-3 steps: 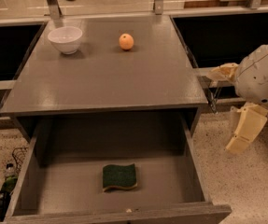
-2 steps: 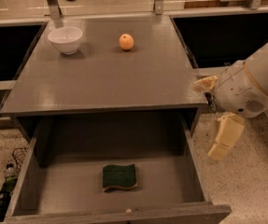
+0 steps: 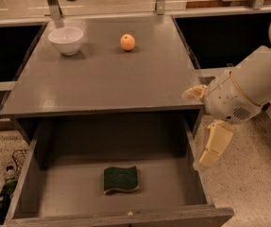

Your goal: Pick sponge from top drawer and place on counter

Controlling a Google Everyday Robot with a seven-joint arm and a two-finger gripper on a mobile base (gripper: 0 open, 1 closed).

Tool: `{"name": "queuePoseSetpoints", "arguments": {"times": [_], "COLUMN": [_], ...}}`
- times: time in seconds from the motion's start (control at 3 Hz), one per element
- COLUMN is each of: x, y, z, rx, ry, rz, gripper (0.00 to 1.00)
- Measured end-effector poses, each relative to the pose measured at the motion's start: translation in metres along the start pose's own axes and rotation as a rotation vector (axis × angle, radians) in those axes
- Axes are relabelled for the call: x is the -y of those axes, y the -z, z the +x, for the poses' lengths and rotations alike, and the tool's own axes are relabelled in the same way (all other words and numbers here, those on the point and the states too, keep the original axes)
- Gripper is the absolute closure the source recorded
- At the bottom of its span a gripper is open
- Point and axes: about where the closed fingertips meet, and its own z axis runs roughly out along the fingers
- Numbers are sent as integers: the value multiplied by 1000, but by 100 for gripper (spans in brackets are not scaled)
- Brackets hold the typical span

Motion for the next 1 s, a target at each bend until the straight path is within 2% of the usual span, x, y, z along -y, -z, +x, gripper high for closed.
{"name": "queuePoseSetpoints", "arguments": {"times": [0.33, 0.67, 1.0], "x": [-1, 4, 4], "y": [-15, -41, -52], "z": [5, 5, 6], "rx": [-8, 25, 39], "ry": [-24, -48, -62], "rz": [9, 49, 36], "gripper": [0, 0, 0]}}
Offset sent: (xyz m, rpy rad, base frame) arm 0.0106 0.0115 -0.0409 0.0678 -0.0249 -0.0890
